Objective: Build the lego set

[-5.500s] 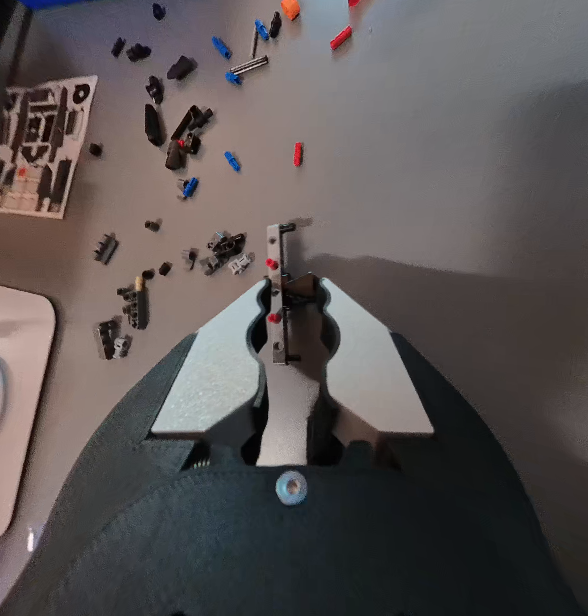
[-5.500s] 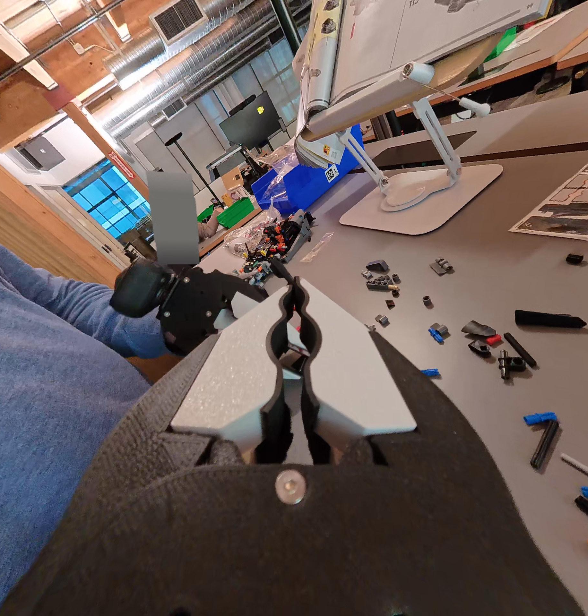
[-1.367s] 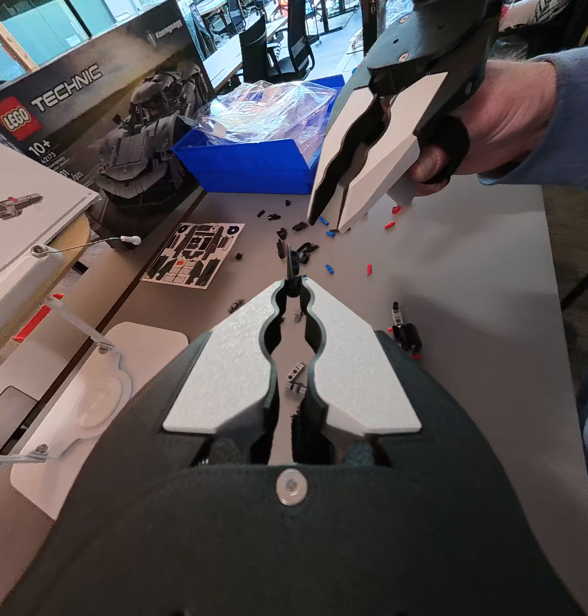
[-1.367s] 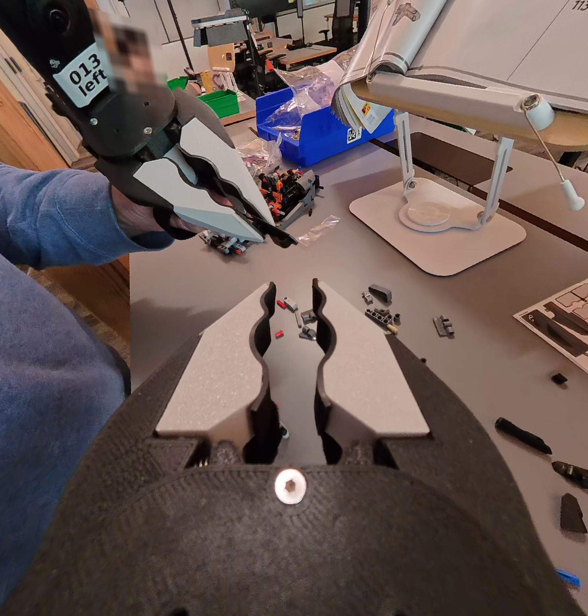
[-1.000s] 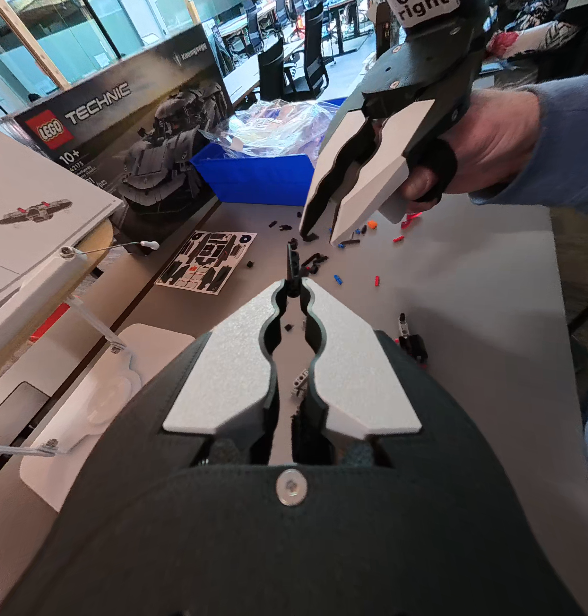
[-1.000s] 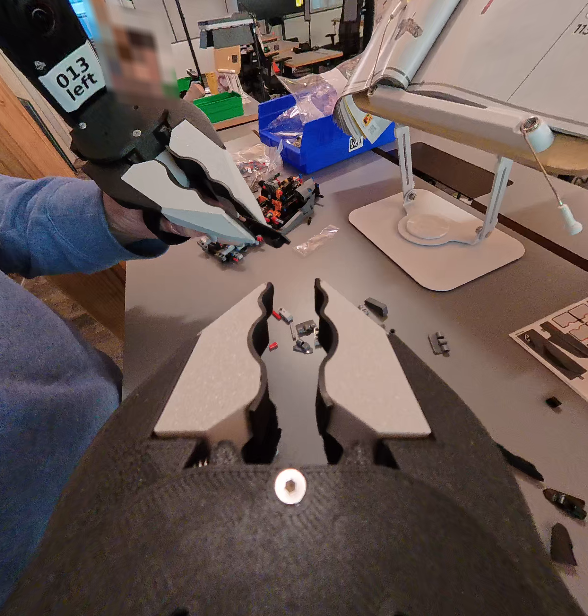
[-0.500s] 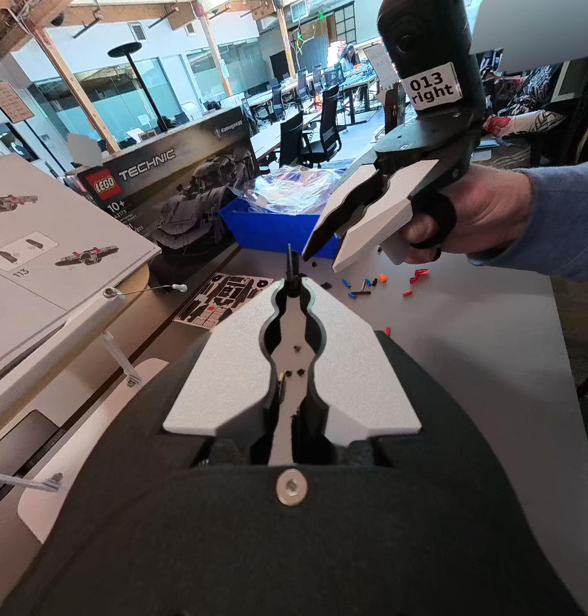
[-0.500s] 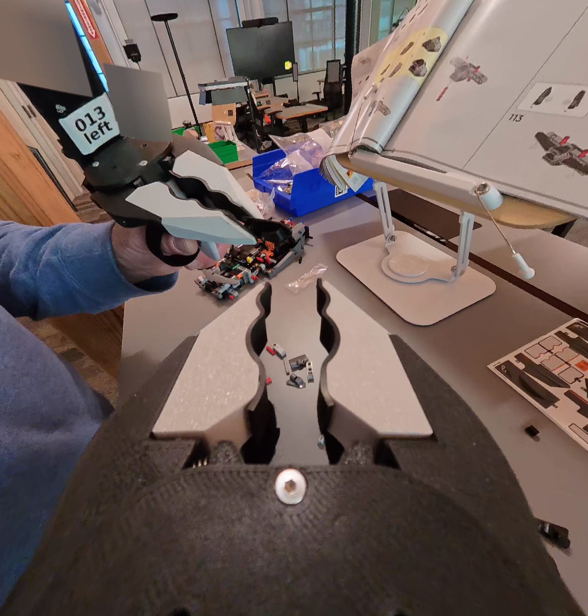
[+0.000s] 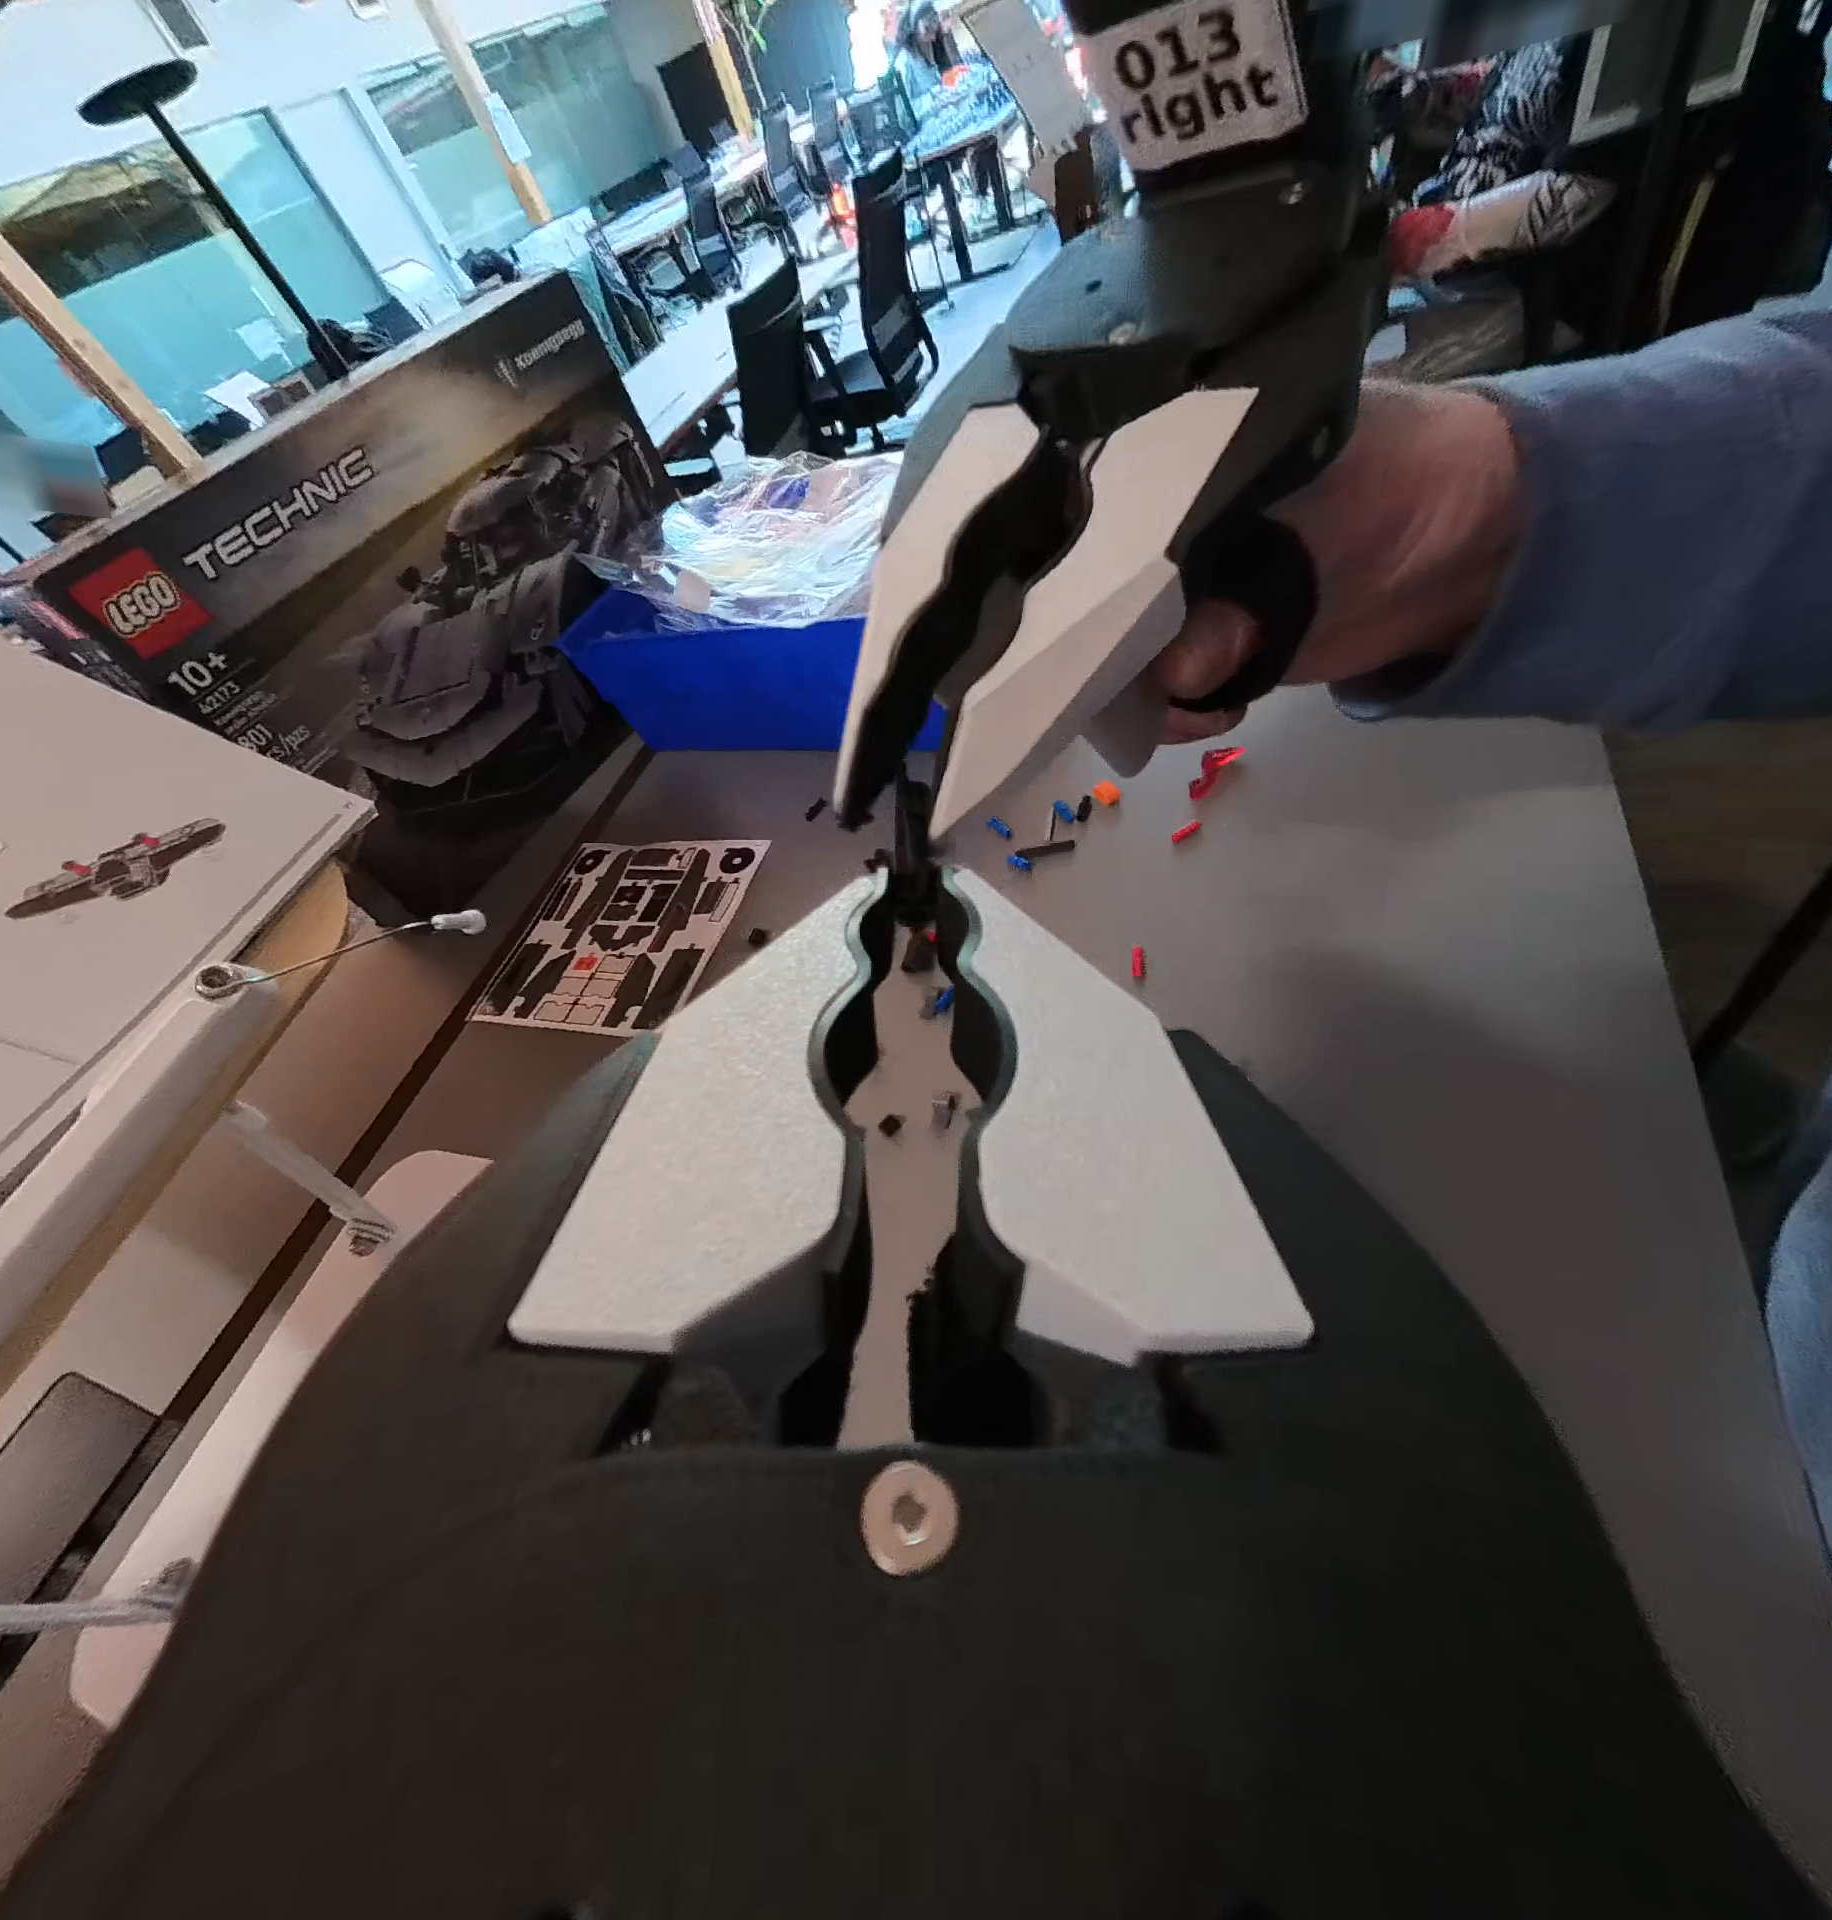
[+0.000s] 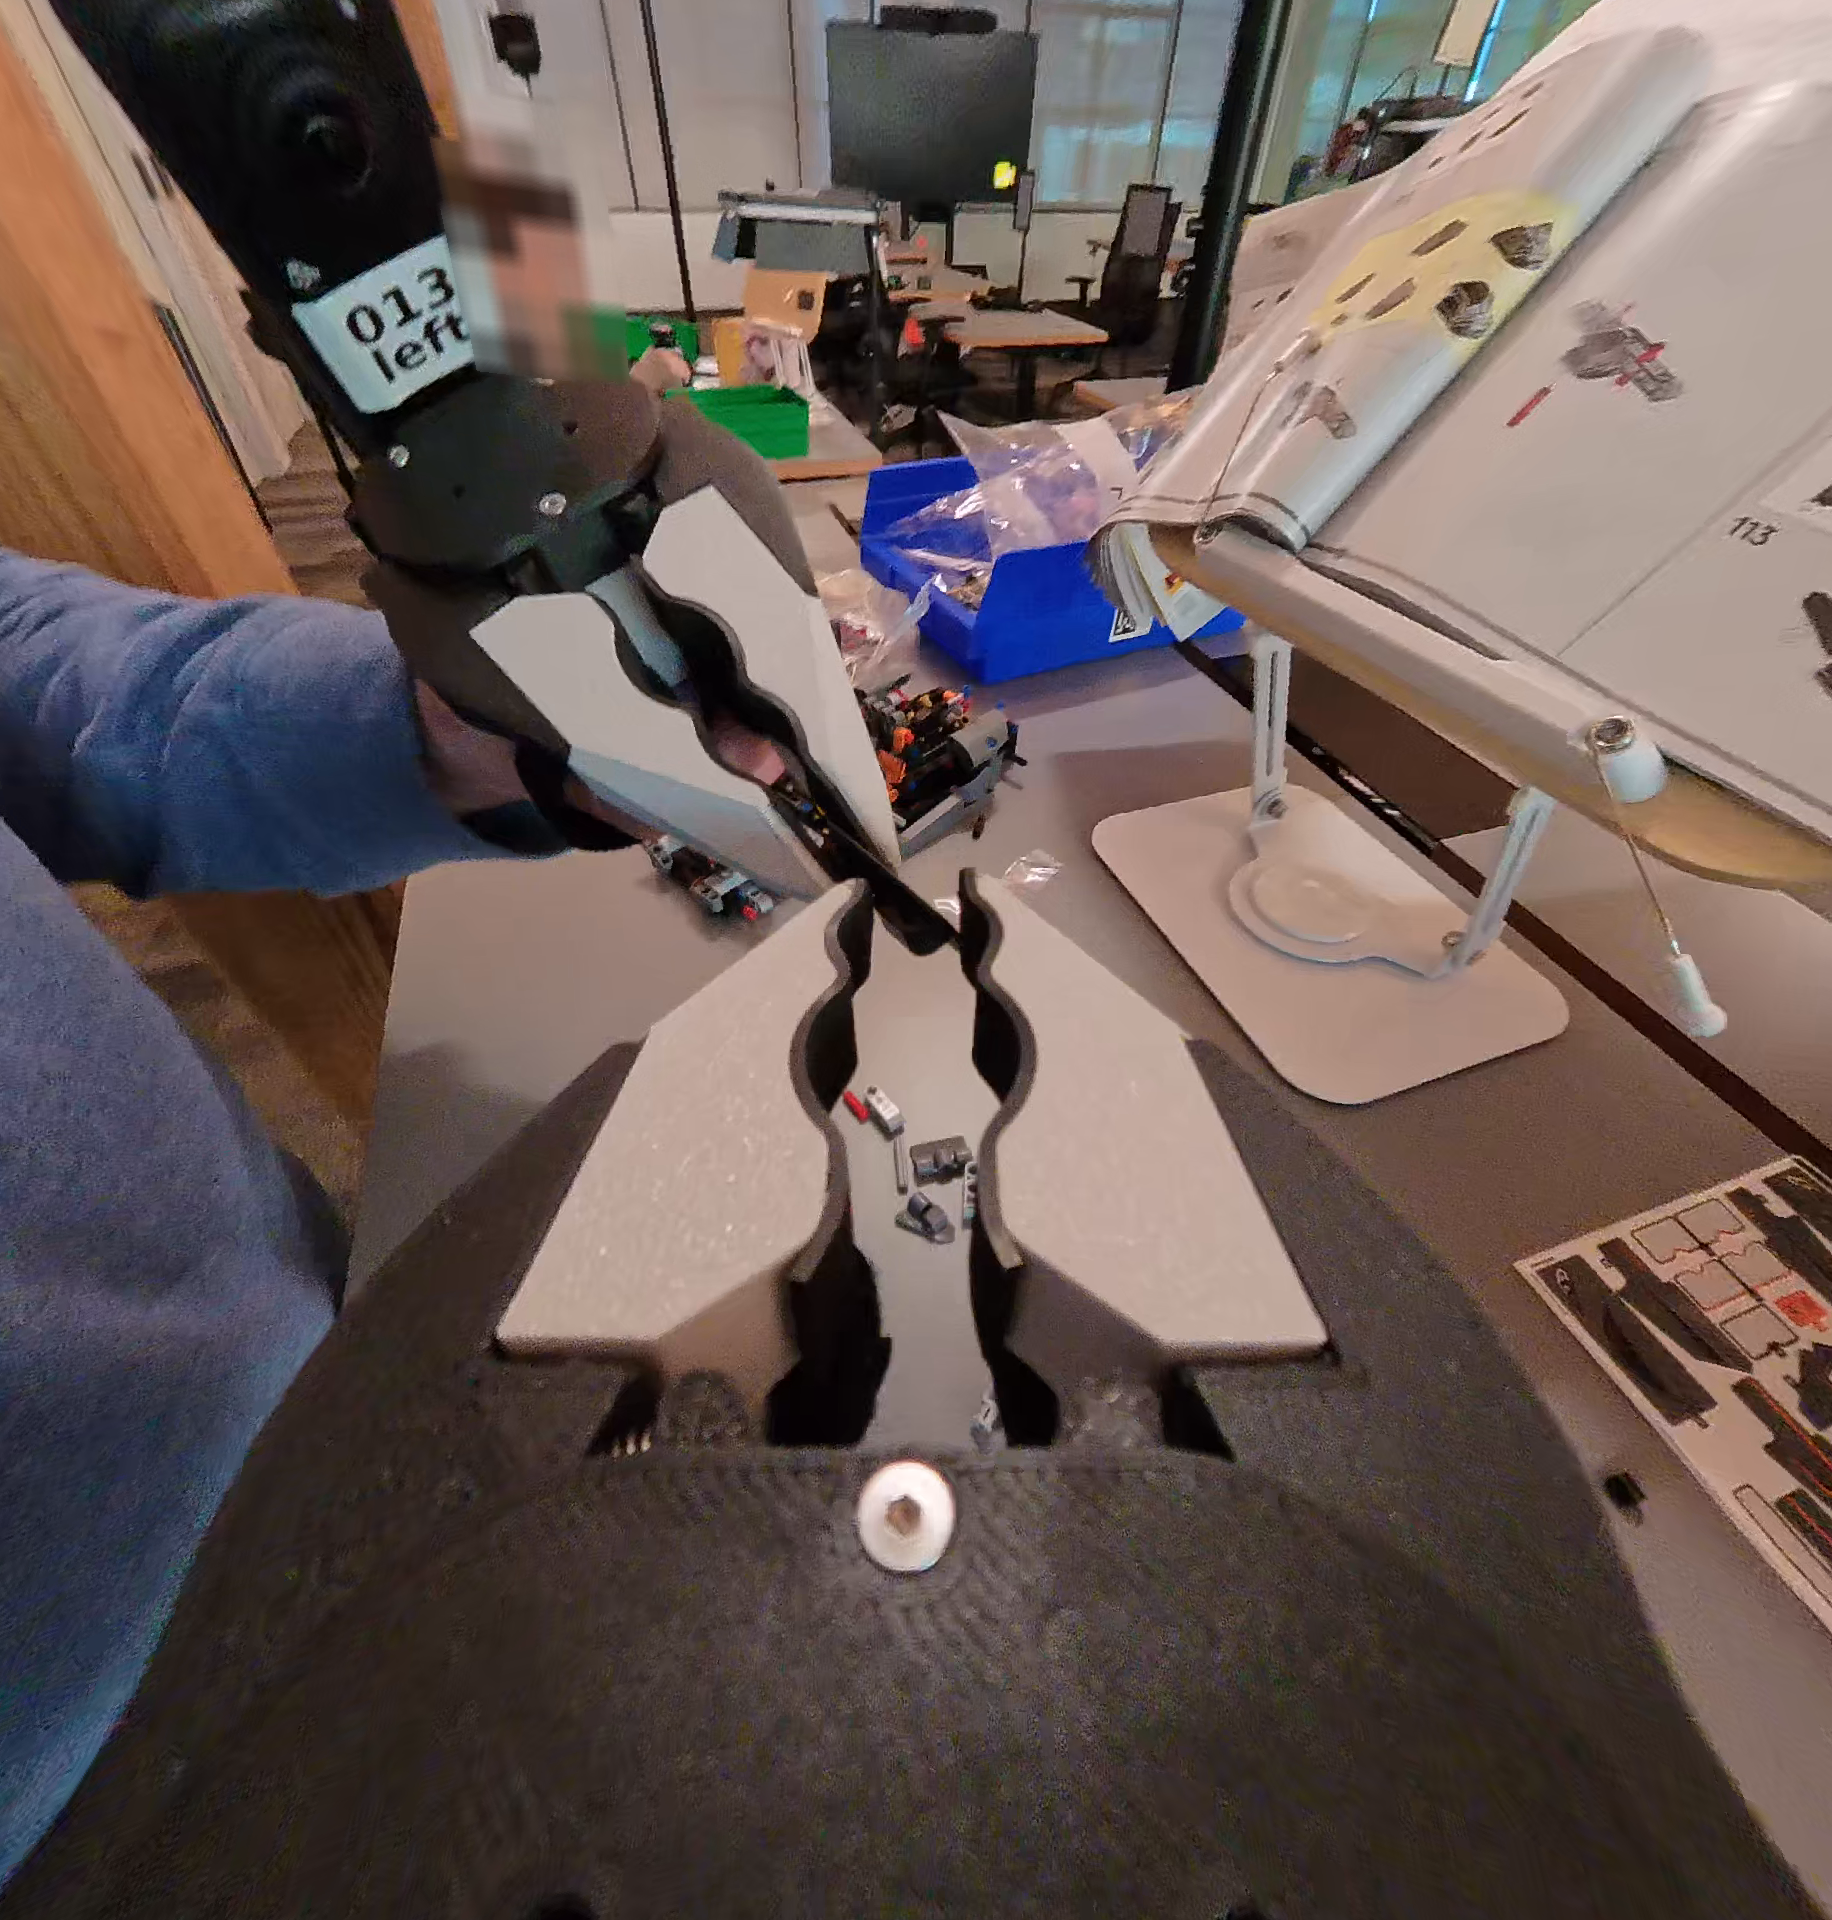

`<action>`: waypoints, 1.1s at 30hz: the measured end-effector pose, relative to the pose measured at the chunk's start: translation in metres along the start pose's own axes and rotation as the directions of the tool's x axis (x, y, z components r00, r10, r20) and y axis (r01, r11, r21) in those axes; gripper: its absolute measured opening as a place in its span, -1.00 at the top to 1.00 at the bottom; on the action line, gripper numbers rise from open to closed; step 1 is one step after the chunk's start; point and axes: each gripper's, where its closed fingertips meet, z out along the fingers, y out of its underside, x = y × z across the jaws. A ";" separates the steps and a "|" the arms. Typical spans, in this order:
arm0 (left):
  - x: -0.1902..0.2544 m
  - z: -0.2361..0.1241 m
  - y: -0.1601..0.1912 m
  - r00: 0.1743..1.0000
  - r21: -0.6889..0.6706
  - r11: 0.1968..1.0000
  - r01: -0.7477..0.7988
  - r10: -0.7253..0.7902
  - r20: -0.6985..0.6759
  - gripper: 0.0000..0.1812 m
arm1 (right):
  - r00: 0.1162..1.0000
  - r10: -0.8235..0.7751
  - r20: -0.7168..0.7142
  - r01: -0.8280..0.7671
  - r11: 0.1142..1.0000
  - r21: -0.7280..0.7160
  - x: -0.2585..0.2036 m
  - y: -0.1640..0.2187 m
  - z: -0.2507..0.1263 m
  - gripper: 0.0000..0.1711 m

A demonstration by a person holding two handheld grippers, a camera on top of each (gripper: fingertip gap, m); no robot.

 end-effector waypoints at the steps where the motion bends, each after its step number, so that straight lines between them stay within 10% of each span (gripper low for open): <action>1: 0.001 -0.001 0.001 1.000 -0.007 1.000 -0.006 0.006 -0.007 0.94 | 1.000 -0.010 0.004 0.010 1.000 -0.008 -0.001 0.001 0.000 0.85; 22: -0.010 0.001 -0.003 0.994 0.053 0.994 0.097 -0.094 -0.061 0.92 | 0.986 0.137 0.096 -0.142 0.988 0.053 -0.002 -0.003 0.002 0.95; 33: -0.017 0.005 -0.013 0.974 0.102 0.973 0.207 -0.196 -0.115 0.91 | 0.850 0.453 0.270 -0.504 0.848 0.165 0.006 -0.011 -0.002 0.97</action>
